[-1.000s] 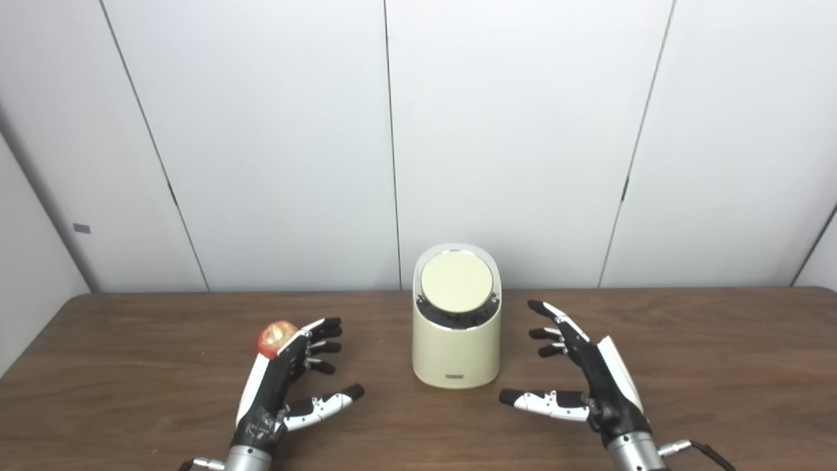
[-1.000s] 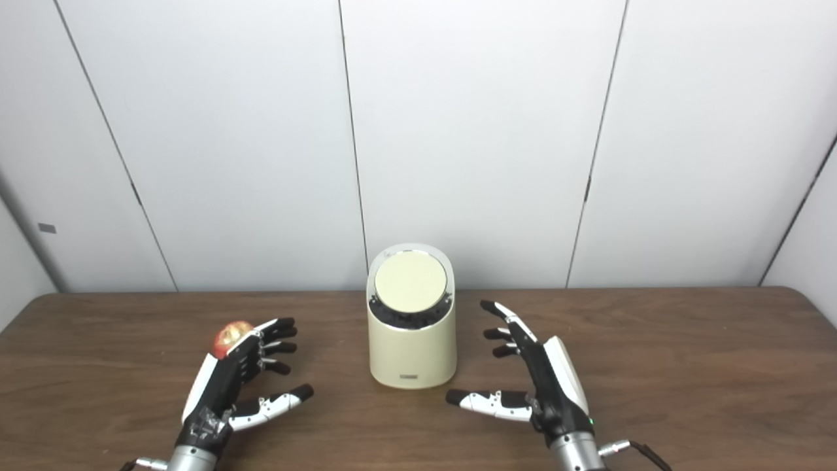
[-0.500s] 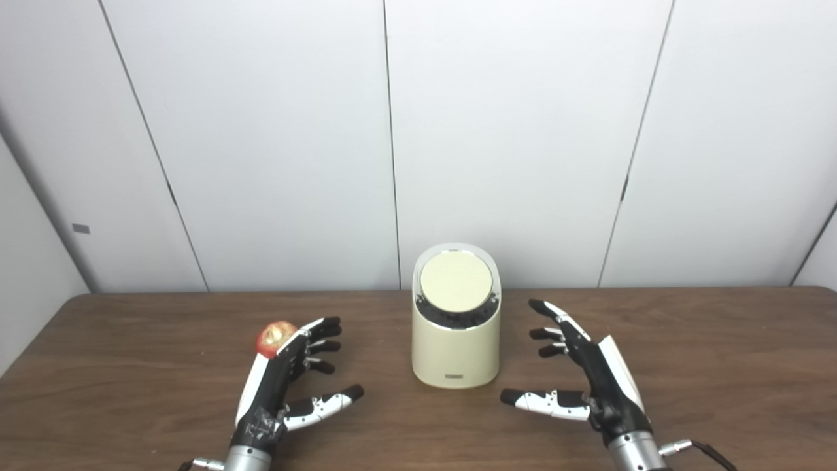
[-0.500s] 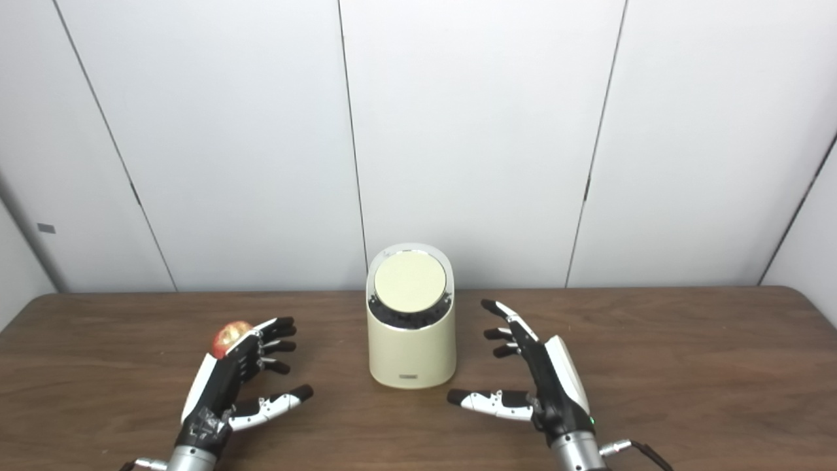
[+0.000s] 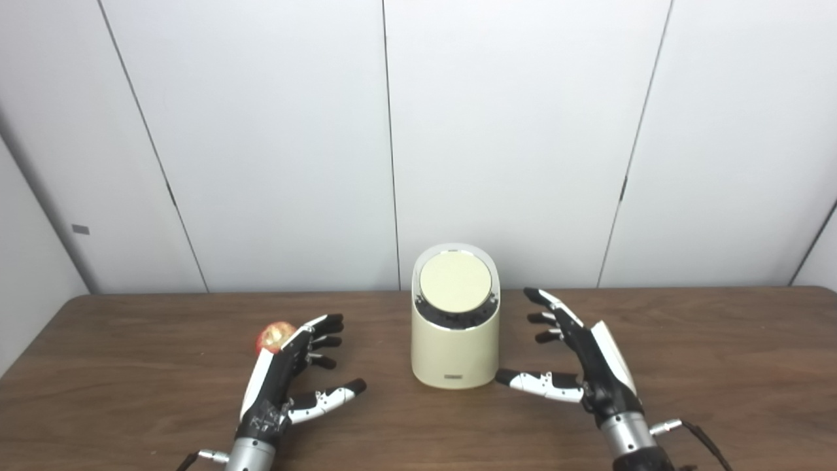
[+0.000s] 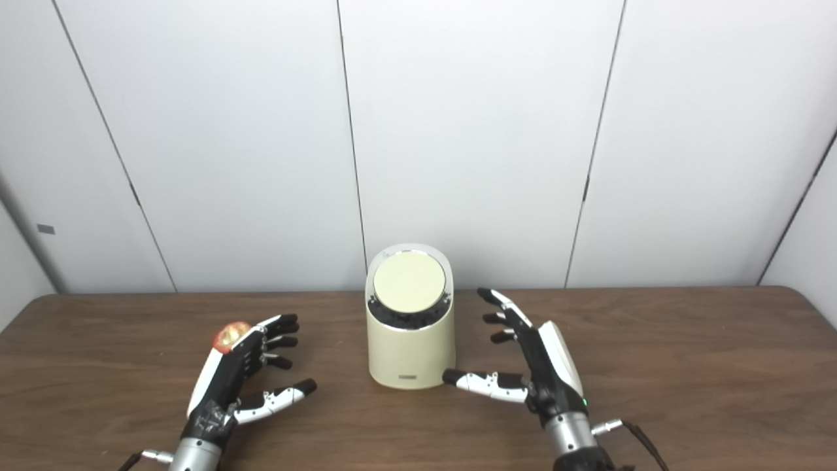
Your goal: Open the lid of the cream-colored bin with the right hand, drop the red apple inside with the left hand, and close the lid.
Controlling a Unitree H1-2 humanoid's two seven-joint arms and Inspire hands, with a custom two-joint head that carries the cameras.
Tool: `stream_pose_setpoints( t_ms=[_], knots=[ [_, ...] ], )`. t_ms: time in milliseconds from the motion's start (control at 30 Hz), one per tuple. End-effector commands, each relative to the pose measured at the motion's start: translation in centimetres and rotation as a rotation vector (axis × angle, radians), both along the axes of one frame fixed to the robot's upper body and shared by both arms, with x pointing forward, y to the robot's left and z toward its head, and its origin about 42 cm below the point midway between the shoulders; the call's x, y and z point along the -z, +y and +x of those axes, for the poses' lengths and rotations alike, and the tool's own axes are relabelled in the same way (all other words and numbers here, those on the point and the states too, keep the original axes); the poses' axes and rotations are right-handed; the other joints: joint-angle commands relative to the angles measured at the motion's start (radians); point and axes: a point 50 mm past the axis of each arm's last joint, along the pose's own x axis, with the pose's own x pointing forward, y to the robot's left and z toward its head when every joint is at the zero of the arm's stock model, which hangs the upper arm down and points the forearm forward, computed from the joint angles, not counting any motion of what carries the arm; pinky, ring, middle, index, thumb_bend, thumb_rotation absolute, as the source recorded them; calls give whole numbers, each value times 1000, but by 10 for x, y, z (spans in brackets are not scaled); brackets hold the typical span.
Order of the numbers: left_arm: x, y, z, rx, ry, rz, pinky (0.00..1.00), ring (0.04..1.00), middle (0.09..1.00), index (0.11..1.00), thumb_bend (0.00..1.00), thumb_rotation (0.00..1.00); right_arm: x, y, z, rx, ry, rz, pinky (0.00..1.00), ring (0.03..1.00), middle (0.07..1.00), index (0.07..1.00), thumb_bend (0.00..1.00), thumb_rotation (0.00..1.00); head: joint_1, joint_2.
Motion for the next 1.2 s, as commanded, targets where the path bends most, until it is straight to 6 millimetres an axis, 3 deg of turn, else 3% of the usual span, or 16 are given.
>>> stream_pose_setpoints(
  t_ms=[0, 133, 267, 700, 800, 900, 1033, 1167],
  knots=[
    [-12, -3, 8, 7, -80, -10, 612, 757, 809, 823, 693, 68, -34, 1, 14, 13, -88, 1, 686, 824, 904, 989, 743, 347, -1, -1],
    [-12, -3, 10, 12, -96, -15, 600, 754, 806, 818, 701, 57, -65, 6, 27, 37, -114, -36, 731, 849, 917, 1000, 764, 387, -1, -2],
    [-12, -3, 10, 16, -102, -15, 609, 749, 802, 816, 705, 74, -90, 10, 37, 49, -146, -86, 687, 837, 912, 1000, 755, 367, -4, -5],
    [-16, -9, 7, 30, -97, -16, 611, 752, 809, 821, 706, 78, -150, 27, 59, 87, -131, -323, 647, 826, 923, 1000, 790, 497, 11, 4],
    [-17, -10, 7, 33, -101, -10, 613, 751, 813, 829, 700, 77, -157, 31, 64, 81, -130, -378, 639, 837, 929, 1000, 811, 515, 13, 6],
    [-17, -11, 7, 32, -101, -14, 615, 757, 813, 832, 695, 75, -161, 36, 68, 69, -136, -422, 673, 867, 934, 996, 833, 455, 16, 2],
    [-17, -14, 7, 33, -105, -31, 597, 747, 814, 840, 699, 72, -152, 39, 74, 54, -128, -436, 661, 856, 926, 985, 852, 339, 25, 1],
    [-18, -14, 7, 27, -114, -27, 593, 741, 811, 843, 704, 78, -142, 43, 78, 31, -125, -429, 655, 844, 915, 978, 882, 301, 25, 2]
  ],
)
